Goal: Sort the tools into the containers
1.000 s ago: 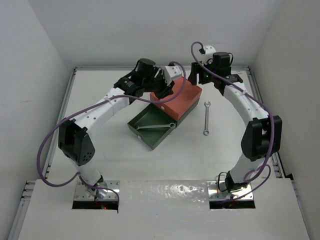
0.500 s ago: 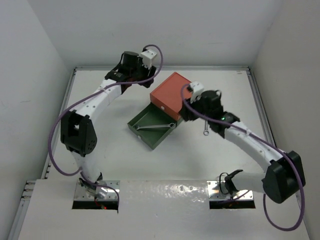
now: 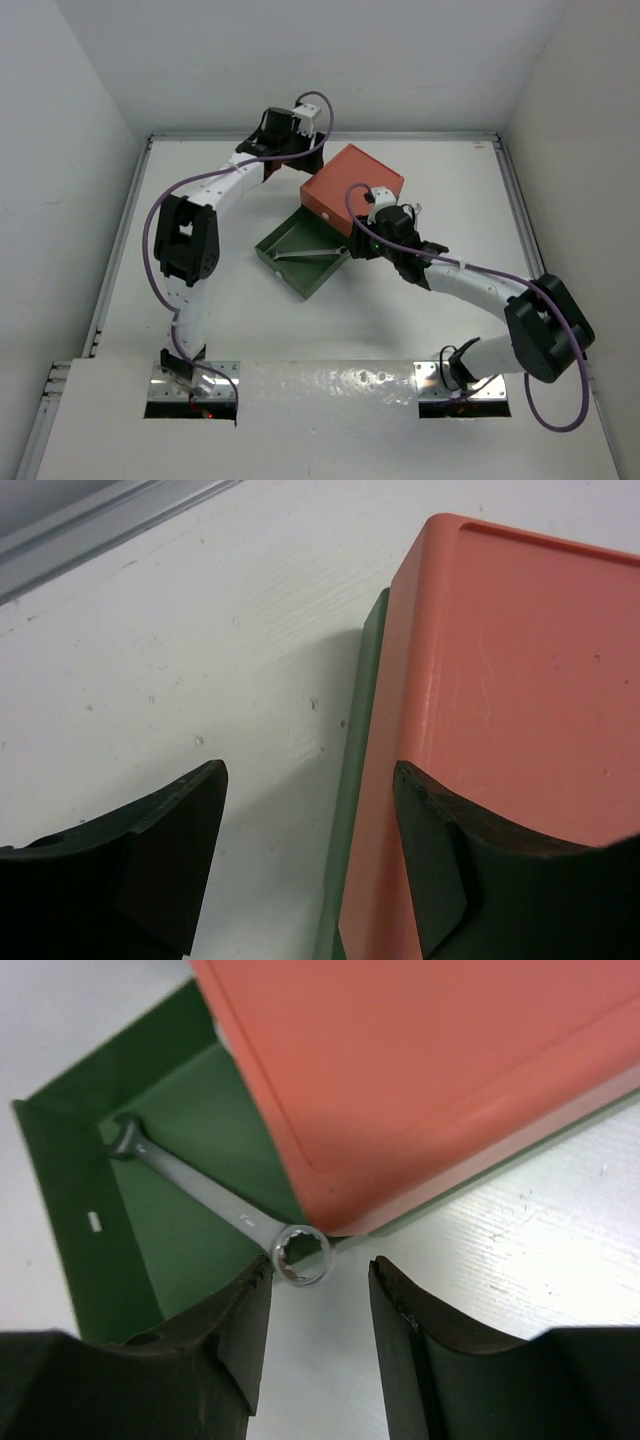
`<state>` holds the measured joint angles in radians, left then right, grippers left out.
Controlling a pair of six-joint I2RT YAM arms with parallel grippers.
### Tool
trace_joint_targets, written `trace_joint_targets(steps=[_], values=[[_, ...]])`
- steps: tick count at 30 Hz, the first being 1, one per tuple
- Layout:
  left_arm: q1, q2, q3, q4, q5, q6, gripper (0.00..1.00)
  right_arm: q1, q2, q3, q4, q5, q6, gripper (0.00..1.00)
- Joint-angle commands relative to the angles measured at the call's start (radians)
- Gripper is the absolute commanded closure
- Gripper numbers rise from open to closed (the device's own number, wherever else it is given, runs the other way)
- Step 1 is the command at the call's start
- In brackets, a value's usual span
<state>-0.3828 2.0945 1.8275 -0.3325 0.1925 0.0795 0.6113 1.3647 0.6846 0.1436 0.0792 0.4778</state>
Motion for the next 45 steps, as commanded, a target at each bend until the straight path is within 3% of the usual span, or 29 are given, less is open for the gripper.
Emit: trace_joint_targets(steps=[1,20,28,43,44,45], values=[[-0.013,-0.031,-0.03,0.079,0.047,-0.038,0.35,0.005,0.046,0.01,0.044,0.045,0.09,0.56],[-0.036,-0.091,-0.132,0.104,0.081,-0.07,0.39,0.036,0.148,0.03,0.048,0.037,0.139,0.72],[-0.042,-0.087,-0.149,0.104,0.074,-0.066,0.41,0.034,0.16,0.079,0.039,0.044,0.096,1.0],[-0.059,-0.08,-0.175,0.115,0.076,-0.067,0.41,0.082,0.204,0.165,0.067,0.099,-0.059,0.99],[-0.059,-0.08,-0.177,0.115,0.076,-0.069,0.41,0.082,0.209,0.173,0.054,0.105,-0.079,0.97],[-0.059,-0.08,-0.177,0.115,0.078,-0.067,0.41,0.082,0.212,0.176,0.05,0.109,-0.087,0.84]])
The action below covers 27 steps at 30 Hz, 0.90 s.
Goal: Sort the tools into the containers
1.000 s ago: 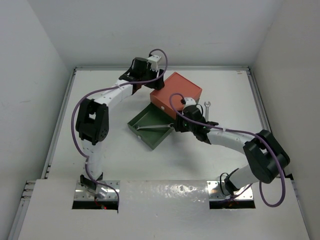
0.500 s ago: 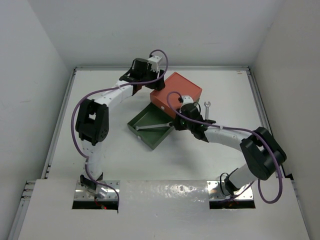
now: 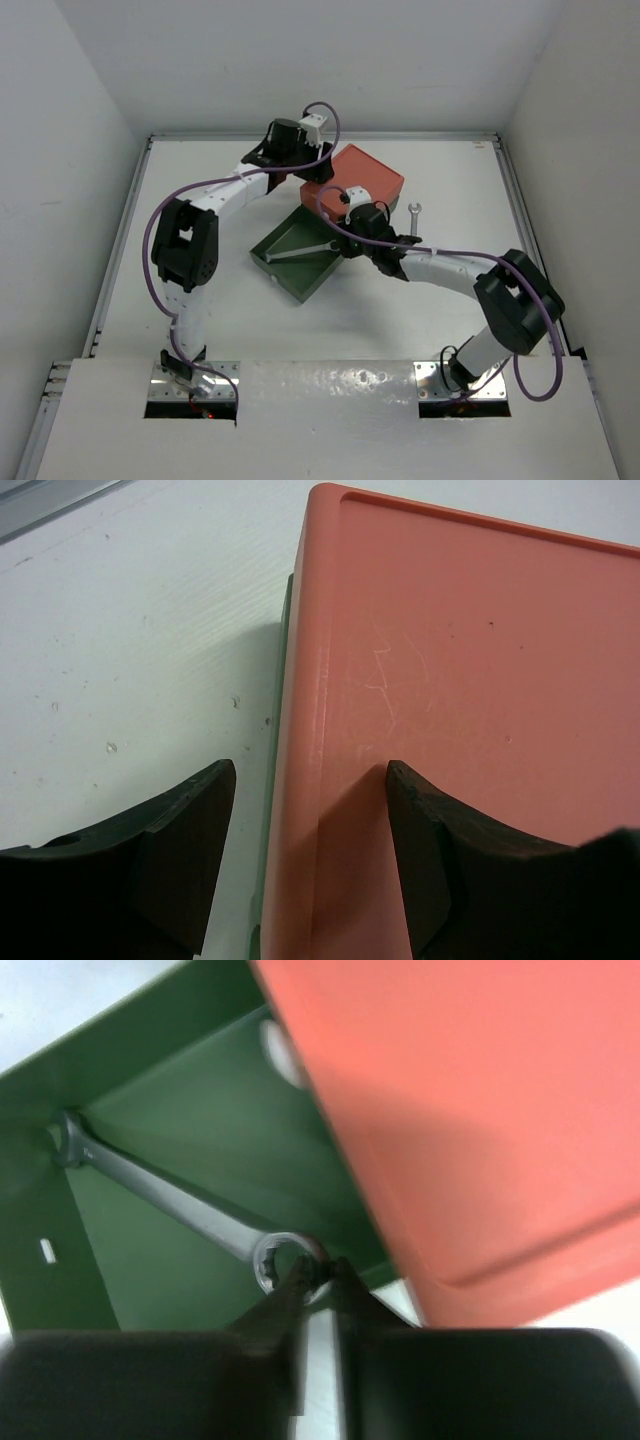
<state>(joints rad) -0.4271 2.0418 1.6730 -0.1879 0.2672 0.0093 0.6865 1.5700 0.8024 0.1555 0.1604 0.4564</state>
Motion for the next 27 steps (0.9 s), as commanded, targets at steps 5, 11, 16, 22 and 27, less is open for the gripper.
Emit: trace_joint_targets(steps=[5,11,16,22,27], values=[[-0.018,-0.028,-0.033,-0.03,0.003,0.003,0.41,0.007,0.004,0.093,0.004,0.012,-0.169,0.48],[-0.019,-0.026,-0.016,-0.019,0.006,0.0,0.41,0.01,-0.039,0.132,-0.014,-0.103,-0.277,0.45],[-0.019,-0.022,0.042,-0.028,-0.003,0.007,0.41,0.016,-0.08,0.178,-0.023,-0.266,-0.308,0.47],[0.001,-0.035,0.161,-0.09,-0.028,0.04,0.41,0.019,-0.145,0.282,-0.092,-0.354,-0.321,0.44],[0.037,-0.146,0.212,-0.157,-0.065,0.182,0.4,-0.025,-0.153,0.479,-0.368,-0.299,-0.378,0.36]])
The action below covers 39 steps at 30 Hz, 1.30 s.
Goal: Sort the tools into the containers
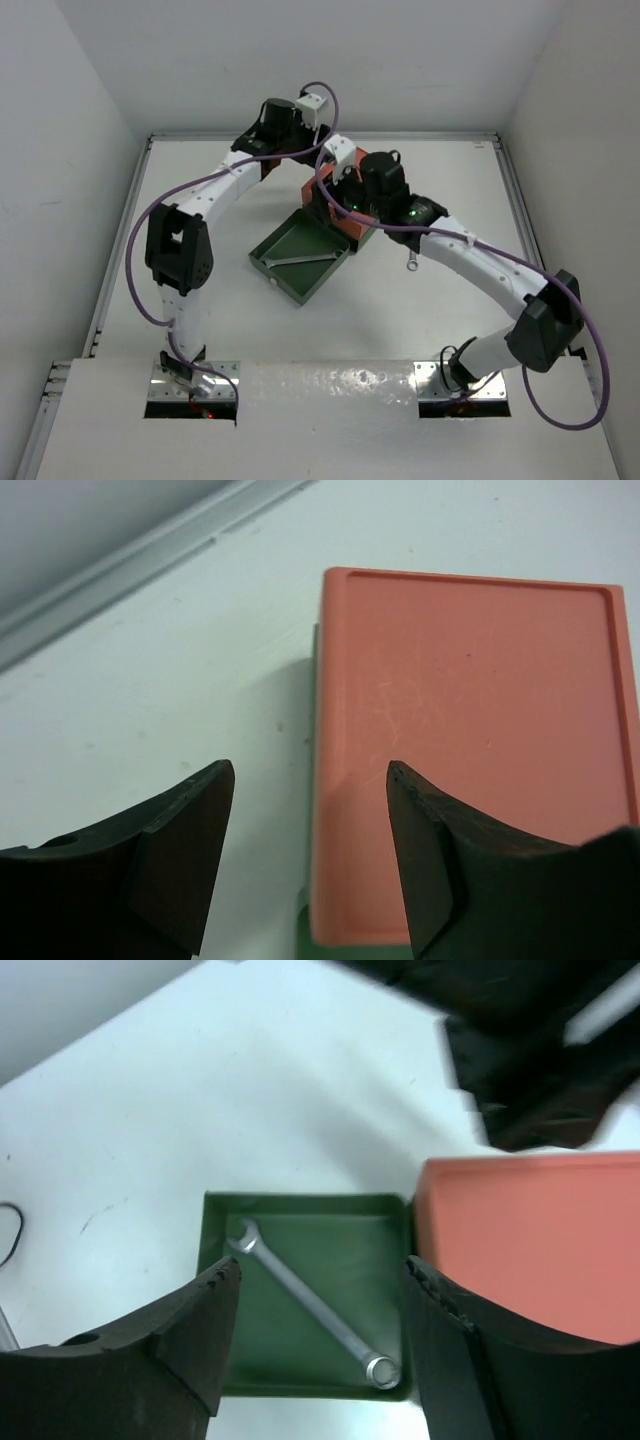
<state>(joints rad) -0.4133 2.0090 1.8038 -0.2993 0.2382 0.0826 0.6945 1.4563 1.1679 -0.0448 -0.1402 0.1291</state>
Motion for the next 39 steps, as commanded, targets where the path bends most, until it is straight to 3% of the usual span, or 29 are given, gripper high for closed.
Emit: trace_joint_targets(steps=[1,3,7,9,13,15,20,25,33,39], values=[[0.025,-0.122,0.089,-0.072,-0.048,0.132,0.4,-0.049,-0.04,0.136,-0.202,0.007,-0.048,0.35],[0.028,-0.167,0.074,-0.129,-0.082,0.184,0.39,-0.13,-0.054,0.168,-0.254,0.004,0.002,0.35],[0.053,-0.236,0.032,-0.196,-0.189,0.195,0.36,-0.359,-0.151,0.07,-0.248,0.005,0.101,0.39],[0.077,-0.25,0.026,-0.227,-0.211,0.172,0.36,-0.467,-0.178,0.052,-0.28,0.019,0.141,0.46],[0.125,-0.251,-0.001,-0.267,-0.203,0.094,0.36,-0.645,-0.096,0.009,-0.333,-0.021,0.233,0.59],[0.128,-0.26,-0.024,-0.268,-0.206,0.088,0.36,-0.679,-0.039,-0.013,-0.325,-0.016,0.247,0.59],[0.13,-0.338,-0.162,-0.209,-0.218,0.051,0.35,-0.691,0.156,-0.014,-0.328,0.117,0.155,0.58],[0.159,-0.369,-0.231,-0.179,-0.232,0.013,0.35,-0.687,0.298,-0.046,-0.258,0.062,0.155,0.52],[0.168,-0.38,-0.296,-0.155,-0.26,-0.01,0.34,-0.636,0.461,-0.057,-0.236,0.039,0.152,0.51],[0.176,-0.385,-0.301,-0.152,-0.26,-0.02,0.34,-0.595,0.504,-0.031,-0.293,0.214,0.168,0.56]])
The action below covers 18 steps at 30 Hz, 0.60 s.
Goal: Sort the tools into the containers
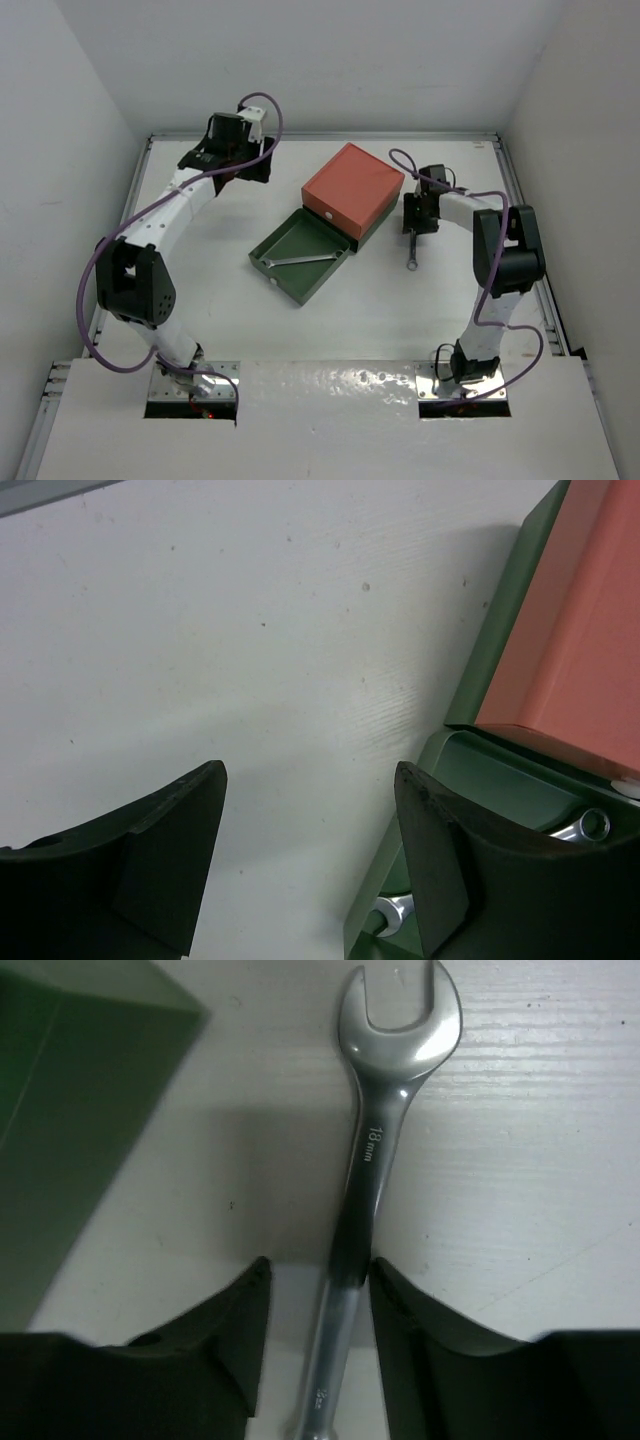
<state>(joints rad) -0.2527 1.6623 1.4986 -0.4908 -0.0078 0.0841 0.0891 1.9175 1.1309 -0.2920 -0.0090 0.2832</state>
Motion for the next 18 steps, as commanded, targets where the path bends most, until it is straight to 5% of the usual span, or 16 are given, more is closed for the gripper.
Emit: trace_joint_targets(steps=[1,4,6,18], values=[[0.016,-0.039,0.005,0.04,-0.015,-0.02,0.34,0.012,0.041,0.0,-0.061,0.104,0.023,0.62],[0.023,-0.041,0.006,0.041,-0.018,-0.018,0.34,0.008,0.026,-0.037,-0.061,0.171,0.043,0.78],[0.027,-0.042,0.005,0.041,-0.017,-0.02,0.34,-0.002,0.02,-0.052,-0.053,0.178,0.062,0.99],[0.03,-0.041,0.006,0.049,-0.021,-0.015,0.34,-0.009,-0.299,-0.292,0.266,-0.06,0.053,1.0]])
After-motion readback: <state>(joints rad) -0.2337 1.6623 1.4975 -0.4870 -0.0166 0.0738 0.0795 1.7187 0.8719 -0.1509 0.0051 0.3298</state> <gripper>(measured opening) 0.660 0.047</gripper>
